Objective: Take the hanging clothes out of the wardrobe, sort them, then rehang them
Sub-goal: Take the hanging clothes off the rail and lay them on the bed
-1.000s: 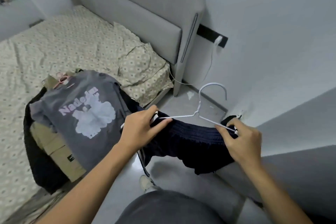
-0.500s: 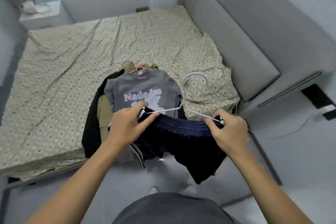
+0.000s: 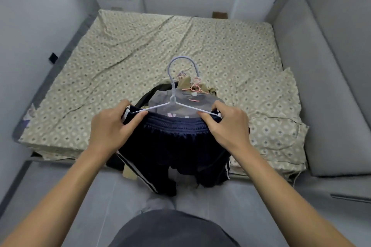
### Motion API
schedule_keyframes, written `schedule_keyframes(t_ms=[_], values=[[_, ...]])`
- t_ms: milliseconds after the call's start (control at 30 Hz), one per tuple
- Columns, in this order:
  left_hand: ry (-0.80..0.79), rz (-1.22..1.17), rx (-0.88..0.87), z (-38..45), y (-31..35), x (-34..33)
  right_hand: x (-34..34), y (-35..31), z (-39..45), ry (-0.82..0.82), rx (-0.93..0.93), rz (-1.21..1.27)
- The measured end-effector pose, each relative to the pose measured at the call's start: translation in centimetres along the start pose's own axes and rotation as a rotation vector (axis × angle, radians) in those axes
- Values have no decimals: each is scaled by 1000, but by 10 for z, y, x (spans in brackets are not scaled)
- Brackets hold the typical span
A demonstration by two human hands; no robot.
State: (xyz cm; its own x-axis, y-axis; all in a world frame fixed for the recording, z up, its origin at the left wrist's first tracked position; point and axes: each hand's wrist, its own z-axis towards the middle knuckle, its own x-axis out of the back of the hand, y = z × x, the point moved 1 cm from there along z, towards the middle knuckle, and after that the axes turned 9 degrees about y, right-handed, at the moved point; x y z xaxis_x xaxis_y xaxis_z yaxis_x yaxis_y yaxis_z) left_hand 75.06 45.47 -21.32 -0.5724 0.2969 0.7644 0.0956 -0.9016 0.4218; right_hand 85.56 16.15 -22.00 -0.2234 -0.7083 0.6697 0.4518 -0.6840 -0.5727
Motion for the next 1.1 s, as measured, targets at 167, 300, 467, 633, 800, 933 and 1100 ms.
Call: schedule_keyframes(t_ms=[167, 300, 467, 633, 800, 933, 1100], values=[[-91, -48, 31, 71, -58, -67, -65, 8, 68, -113, -79, -95], [-232, -77, 66, 123, -104, -137, -120, 35, 114, -320, -183, -98], [-376, -28, 43, 173, -120, -213, -172, 93, 144, -495, -307, -106], [-450, 128, 143, 210, -110, -275, -225, 151, 195, -498, -362, -253], [-538, 125, 243, 211, -101, -300, -262, 189, 208, -569, -374, -297], [-589, 171, 164, 190, -101, -291, -260, 194, 189, -630, -310, -276], [-603, 247, -22, 175, -95, -268, -224, 177, 173, -518, -223, -297]])
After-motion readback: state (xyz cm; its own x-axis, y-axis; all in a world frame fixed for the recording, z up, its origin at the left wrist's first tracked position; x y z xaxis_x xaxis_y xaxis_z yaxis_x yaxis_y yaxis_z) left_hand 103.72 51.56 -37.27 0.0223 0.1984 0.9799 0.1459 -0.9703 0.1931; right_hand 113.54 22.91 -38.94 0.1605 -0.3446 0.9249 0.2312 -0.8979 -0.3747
